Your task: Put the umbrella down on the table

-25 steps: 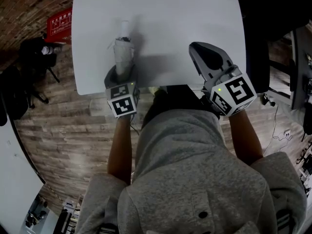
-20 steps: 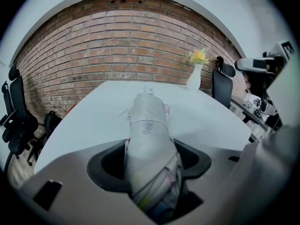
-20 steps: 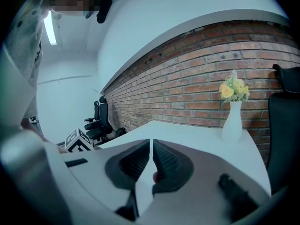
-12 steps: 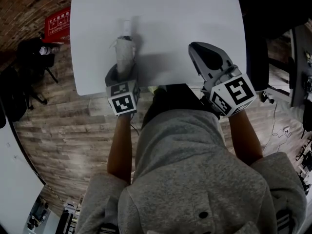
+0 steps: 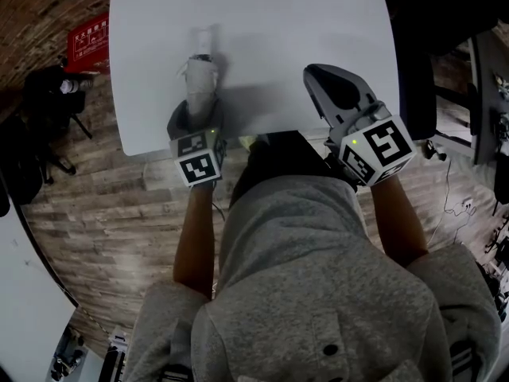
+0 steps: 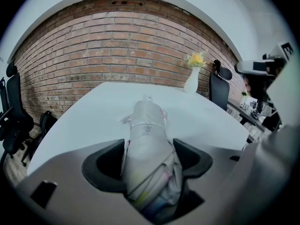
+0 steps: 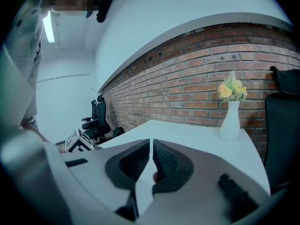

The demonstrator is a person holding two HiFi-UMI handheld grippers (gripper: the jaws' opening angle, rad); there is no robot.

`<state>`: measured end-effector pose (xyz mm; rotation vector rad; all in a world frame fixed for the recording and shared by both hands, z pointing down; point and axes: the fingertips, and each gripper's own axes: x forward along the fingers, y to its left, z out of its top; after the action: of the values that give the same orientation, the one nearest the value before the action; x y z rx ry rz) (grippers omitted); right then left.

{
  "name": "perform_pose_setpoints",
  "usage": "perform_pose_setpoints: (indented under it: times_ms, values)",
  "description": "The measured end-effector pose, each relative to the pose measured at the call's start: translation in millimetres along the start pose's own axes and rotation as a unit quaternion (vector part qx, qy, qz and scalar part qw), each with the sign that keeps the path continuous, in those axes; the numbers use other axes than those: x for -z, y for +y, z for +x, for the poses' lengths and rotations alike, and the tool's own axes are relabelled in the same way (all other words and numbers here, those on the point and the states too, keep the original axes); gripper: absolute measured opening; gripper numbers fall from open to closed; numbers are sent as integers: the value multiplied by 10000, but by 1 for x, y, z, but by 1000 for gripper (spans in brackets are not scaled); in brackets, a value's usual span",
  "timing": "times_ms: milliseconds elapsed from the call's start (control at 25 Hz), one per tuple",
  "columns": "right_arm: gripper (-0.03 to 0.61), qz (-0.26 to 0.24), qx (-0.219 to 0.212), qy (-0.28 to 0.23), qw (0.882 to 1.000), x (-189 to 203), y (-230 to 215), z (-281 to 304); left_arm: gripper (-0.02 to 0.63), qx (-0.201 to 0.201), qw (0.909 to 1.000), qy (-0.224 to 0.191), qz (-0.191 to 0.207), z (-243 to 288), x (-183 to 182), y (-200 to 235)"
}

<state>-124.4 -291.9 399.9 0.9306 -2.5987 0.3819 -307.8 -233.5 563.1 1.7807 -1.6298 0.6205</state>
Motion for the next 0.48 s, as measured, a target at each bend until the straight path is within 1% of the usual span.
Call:
perform_pose_setpoints:
  times_ms: [200, 480]
  values:
    - [35, -46, 74, -82, 9999, -6, 2, -6, 316, 6, 9996, -299, 3, -12, -8, 0]
    - [35, -134, 74, -243, 9996, -17, 4, -11, 314, -171, 9948, -996, 92, -50, -45, 5]
